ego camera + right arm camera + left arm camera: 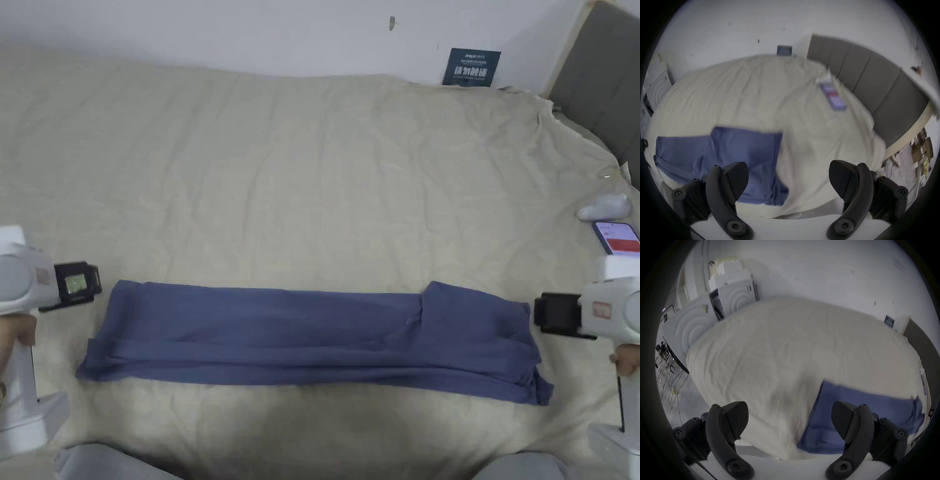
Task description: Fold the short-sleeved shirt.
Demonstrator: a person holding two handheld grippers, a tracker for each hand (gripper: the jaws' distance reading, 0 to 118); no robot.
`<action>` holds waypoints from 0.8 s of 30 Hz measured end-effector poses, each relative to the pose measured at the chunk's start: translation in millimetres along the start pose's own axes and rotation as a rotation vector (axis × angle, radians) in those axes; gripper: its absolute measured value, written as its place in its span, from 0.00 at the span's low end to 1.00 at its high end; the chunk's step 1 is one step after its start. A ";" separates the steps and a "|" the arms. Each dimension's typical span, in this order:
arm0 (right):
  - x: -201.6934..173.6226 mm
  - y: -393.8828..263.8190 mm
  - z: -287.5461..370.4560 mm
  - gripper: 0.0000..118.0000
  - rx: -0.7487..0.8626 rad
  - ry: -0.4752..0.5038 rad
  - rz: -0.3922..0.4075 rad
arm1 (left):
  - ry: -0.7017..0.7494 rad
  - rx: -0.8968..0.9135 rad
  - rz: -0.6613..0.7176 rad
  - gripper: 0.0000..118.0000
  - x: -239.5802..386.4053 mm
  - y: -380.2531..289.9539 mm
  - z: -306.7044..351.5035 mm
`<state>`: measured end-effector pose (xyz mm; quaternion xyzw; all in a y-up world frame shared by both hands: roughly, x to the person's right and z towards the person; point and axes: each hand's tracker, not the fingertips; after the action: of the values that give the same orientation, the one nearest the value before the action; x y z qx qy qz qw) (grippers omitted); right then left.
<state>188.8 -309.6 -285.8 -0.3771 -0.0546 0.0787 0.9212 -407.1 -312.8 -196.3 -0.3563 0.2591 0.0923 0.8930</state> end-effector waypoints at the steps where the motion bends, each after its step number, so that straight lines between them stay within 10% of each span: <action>1: 1.9 11.7 12.5 0.88 0.062 -0.005 -0.006 | -0.015 0.053 0.001 0.91 4.7 9.7 11.7; 11: -39.2 26.0 101.4 0.94 0.586 0.083 -0.082 | -0.182 0.570 -0.165 0.87 73.5 9.3 95.0; 16: -60.4 3.7 102.9 0.89 0.613 0.124 -0.087 | -0.296 0.600 -0.139 0.56 88.0 -6.4 97.9; 20: -65.4 -13.9 103.3 0.69 0.600 0.188 -0.090 | -0.361 0.553 -0.174 0.42 93.5 -21.8 86.9; 24: -69.9 -21.0 103.7 0.02 0.599 0.187 -0.094 | -0.363 0.543 -0.196 0.06 102.2 -37.2 89.4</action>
<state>105.8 -266.1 -200.3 -0.0916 0.0388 0.0134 0.9950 -271.8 -280.8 -173.7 -0.1064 0.0754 -0.0043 0.9914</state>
